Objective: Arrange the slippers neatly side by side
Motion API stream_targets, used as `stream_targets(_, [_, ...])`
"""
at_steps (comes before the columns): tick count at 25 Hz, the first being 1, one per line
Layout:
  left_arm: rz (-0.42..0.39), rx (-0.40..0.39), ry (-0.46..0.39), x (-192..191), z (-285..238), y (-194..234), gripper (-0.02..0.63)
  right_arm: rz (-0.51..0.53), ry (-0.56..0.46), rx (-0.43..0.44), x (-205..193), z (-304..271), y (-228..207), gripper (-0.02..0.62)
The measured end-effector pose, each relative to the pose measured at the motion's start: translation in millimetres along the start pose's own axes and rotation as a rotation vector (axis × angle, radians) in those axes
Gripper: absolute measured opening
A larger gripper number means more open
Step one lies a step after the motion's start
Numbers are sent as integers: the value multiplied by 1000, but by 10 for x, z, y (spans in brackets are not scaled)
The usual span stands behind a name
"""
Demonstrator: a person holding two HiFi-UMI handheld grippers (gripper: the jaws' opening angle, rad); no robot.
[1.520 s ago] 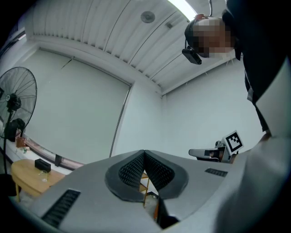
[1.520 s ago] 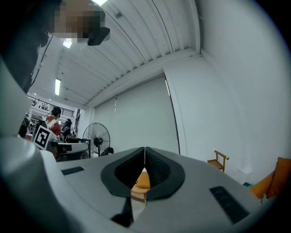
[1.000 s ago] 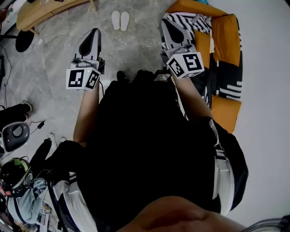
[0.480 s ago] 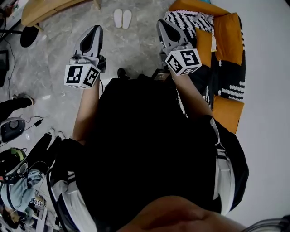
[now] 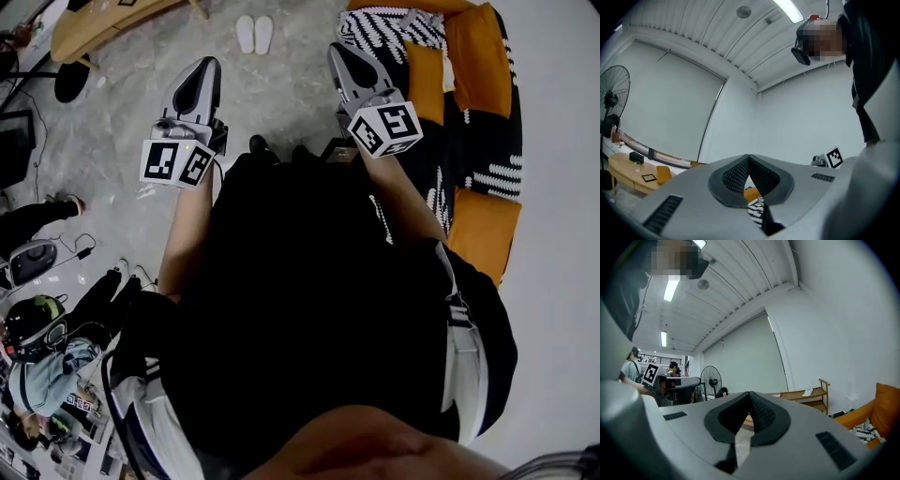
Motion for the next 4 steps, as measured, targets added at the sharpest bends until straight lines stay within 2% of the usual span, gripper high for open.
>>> stream_targets(4, [-5, -35, 13, -87, -56, -291, 15, 1, -8, 20, -15, 222, -122, 32])
Point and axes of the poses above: the fingertips, and each gripper's own axes: z backward along the fingers, y to its left, x out of its top, the point moved 10 cm from there along z, backward along the fingers, and after that the axes turned 1 degree about -z, right-handed, at the moved point
